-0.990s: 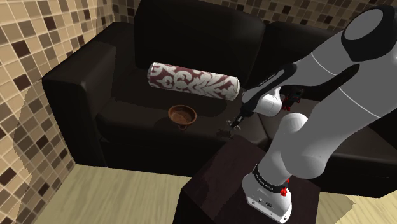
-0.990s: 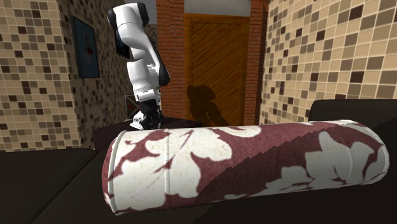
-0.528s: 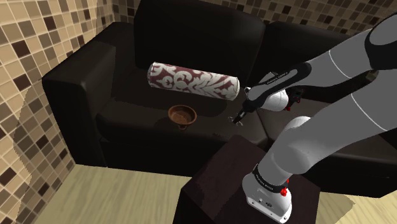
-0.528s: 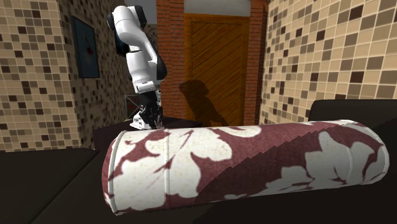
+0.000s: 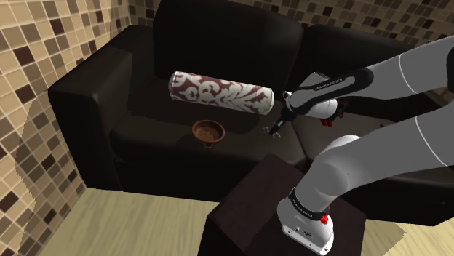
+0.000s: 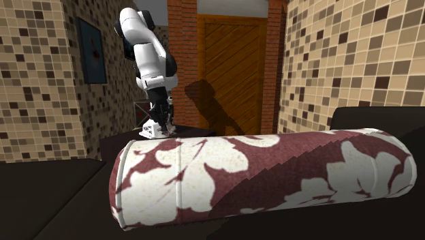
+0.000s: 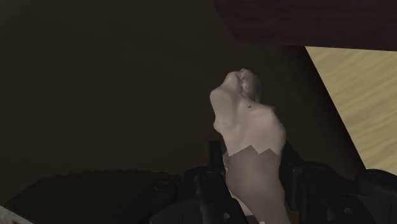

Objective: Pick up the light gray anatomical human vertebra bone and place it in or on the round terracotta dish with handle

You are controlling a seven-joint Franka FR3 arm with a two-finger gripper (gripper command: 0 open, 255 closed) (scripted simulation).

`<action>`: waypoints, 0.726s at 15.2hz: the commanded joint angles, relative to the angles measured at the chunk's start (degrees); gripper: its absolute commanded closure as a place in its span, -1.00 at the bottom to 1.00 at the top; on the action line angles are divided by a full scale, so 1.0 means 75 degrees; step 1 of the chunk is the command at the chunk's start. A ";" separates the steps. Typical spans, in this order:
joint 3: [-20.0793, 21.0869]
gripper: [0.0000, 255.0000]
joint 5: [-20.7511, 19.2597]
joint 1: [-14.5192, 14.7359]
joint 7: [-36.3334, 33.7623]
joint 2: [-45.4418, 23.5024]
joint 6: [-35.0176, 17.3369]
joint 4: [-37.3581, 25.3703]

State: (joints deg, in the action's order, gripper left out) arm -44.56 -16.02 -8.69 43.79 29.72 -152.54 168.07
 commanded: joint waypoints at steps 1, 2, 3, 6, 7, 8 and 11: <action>0.0185 1.00 -0.0066 -0.0151 -0.0105 0.0255 0.0314 -0.0046; 0.0271 1.00 -0.0087 -0.0214 -0.0151 0.0385 0.0479 -0.0080; 0.0353 1.00 -0.0102 -0.0270 -0.0194 0.0511 0.0642 -0.0115; 0.0579 1.00 -0.0121 -0.0403 -0.0305 0.0866 0.1118 -0.0236; 0.0630 1.00 -0.0121 -0.0428 -0.0329 0.0946 0.1230 -0.0267; 0.0760 1.00 -0.0011 -0.0232 -0.0535 0.0823 0.1103 -0.0280; 0.1124 1.00 0.0345 0.0380 -0.1121 0.0387 0.0731 -0.0391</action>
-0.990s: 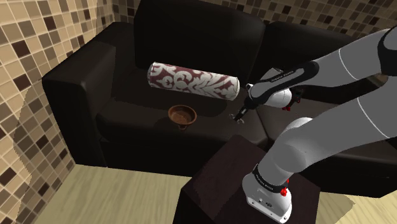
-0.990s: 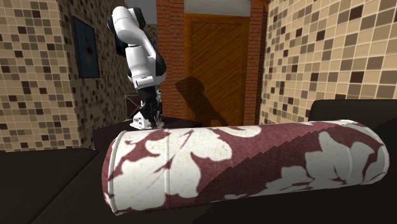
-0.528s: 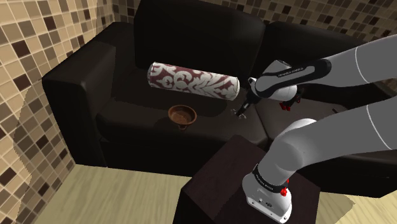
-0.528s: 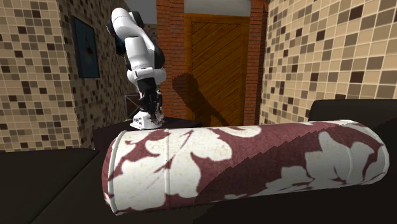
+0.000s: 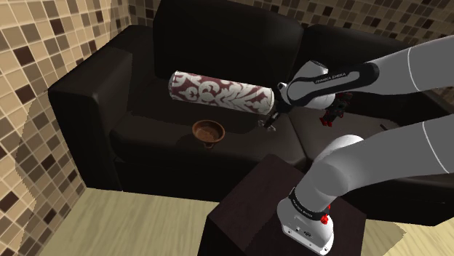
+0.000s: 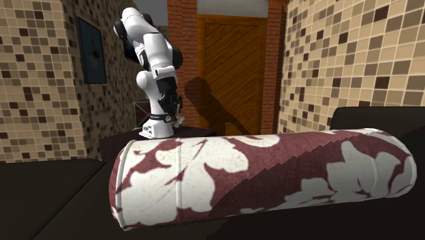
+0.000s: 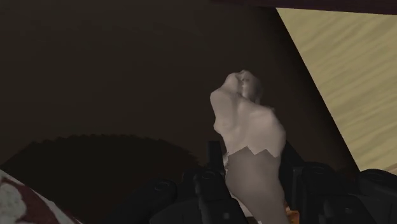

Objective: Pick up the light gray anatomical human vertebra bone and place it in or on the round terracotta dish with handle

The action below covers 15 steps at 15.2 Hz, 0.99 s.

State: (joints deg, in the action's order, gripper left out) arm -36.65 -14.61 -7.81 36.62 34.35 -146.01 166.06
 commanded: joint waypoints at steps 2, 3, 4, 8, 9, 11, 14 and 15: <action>0.0285 1.00 0.0413 0.0682 -0.0523 -0.0568 -0.0372 -0.0256; 0.0386 1.00 0.0546 0.0891 -0.0689 -0.0750 -0.0482 -0.0340; 0.0480 1.00 0.0682 0.1100 -0.0848 -0.0938 -0.0585 -0.0435; 0.0805 1.00 0.1251 0.1909 -0.1394 -0.1742 -0.0927 -0.0922; 0.0873 1.00 0.1399 0.2102 -0.1508 -0.1953 -0.0993 -0.1069; 0.0998 1.00 0.1701 0.2470 -0.1708 -0.2384 -0.1097 -0.1391; 0.1172 1.00 0.2165 0.2964 -0.1945 -0.3045 -0.1186 -0.1940; 0.1228 1.00 0.2319 0.3110 -0.2010 -0.3269 -0.1198 -0.2140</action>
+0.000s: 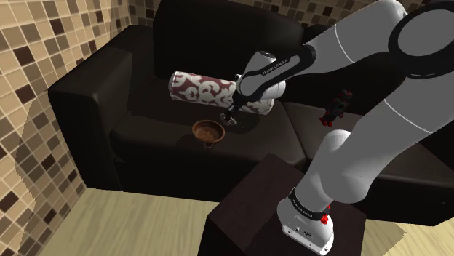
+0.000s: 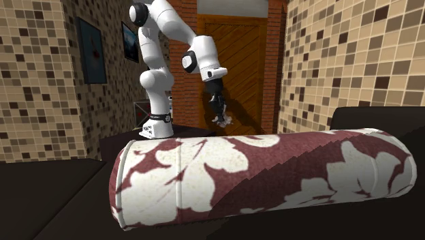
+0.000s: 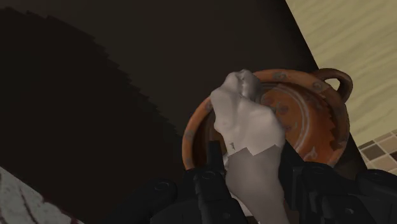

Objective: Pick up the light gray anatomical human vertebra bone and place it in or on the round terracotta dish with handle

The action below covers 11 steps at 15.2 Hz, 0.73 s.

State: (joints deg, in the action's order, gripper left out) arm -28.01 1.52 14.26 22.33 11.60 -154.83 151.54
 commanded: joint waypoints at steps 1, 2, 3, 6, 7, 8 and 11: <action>0.0134 1.00 0.0320 0.0300 -0.0164 -0.0460 -0.0025 -0.0412; 0.0193 1.00 0.0469 0.0423 -0.0220 -0.0684 -0.0018 -0.0628; 0.0255 1.00 0.0613 0.0534 -0.0274 -0.0909 -0.0004 -0.0851; 0.0422 1.00 0.0948 0.0762 -0.0410 -0.1484 0.0071 -0.1456; 0.0424 1.00 0.1065 0.0772 -0.0320 -0.1578 -0.0030 -0.1435; 0.0432 1.00 0.1188 0.0779 -0.0224 -0.1673 -0.0130 -0.1417; 0.0485 1.00 0.1602 0.0779 0.0096 -0.1970 -0.0422 -0.1376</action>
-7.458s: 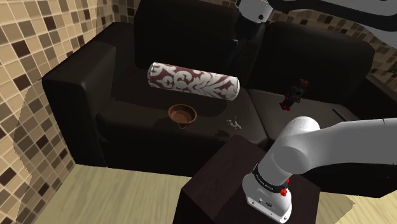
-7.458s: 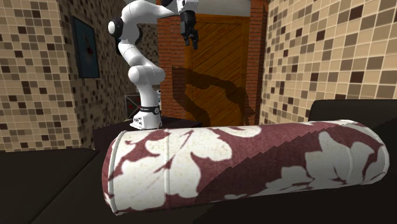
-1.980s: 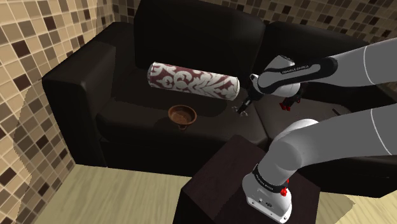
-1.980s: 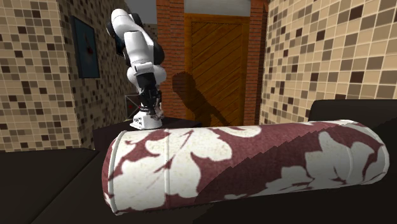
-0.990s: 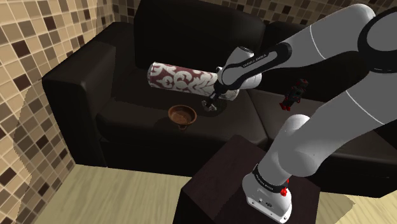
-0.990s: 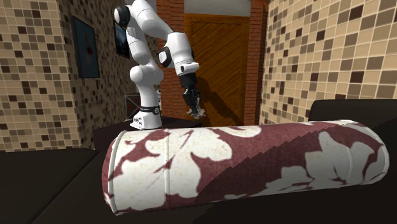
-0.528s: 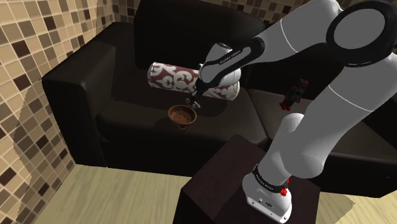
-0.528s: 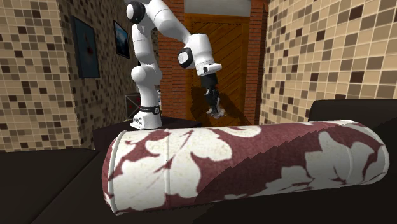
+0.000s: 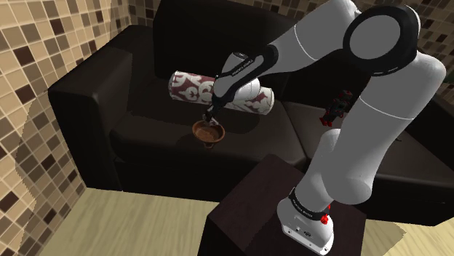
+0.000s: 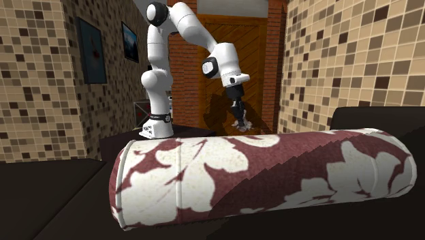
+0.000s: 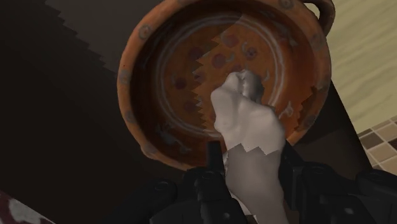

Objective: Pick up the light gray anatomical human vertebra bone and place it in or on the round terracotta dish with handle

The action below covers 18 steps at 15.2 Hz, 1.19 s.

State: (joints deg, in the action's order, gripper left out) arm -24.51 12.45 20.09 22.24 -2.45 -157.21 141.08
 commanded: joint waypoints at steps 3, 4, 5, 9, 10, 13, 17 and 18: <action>0.0125 1.00 0.0619 -0.0036 0.0475 -0.0408 -0.0381 0.0036; 0.0174 1.00 0.0787 -0.0059 0.0606 -0.0513 -0.0470 0.0036; 0.0230 1.00 0.0960 -0.0088 0.0741 -0.0620 -0.0558 0.0034; 0.0345 1.00 0.1246 -0.0158 0.0966 -0.0794 -0.0697 0.0024; 0.0345 1.00 0.1246 -0.0158 0.0966 -0.0794 -0.0697 0.0024; 0.0346 1.00 0.1246 -0.0158 0.0966 -0.0794 -0.0697 0.0024; 0.0346 -1.00 0.1247 -0.0158 0.0967 -0.0794 -0.0697 0.0024; 0.0346 -1.00 0.1247 -0.0158 0.0967 -0.0794 -0.0697 0.0024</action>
State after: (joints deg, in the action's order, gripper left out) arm -21.92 21.80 18.90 29.49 -8.40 -162.44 141.26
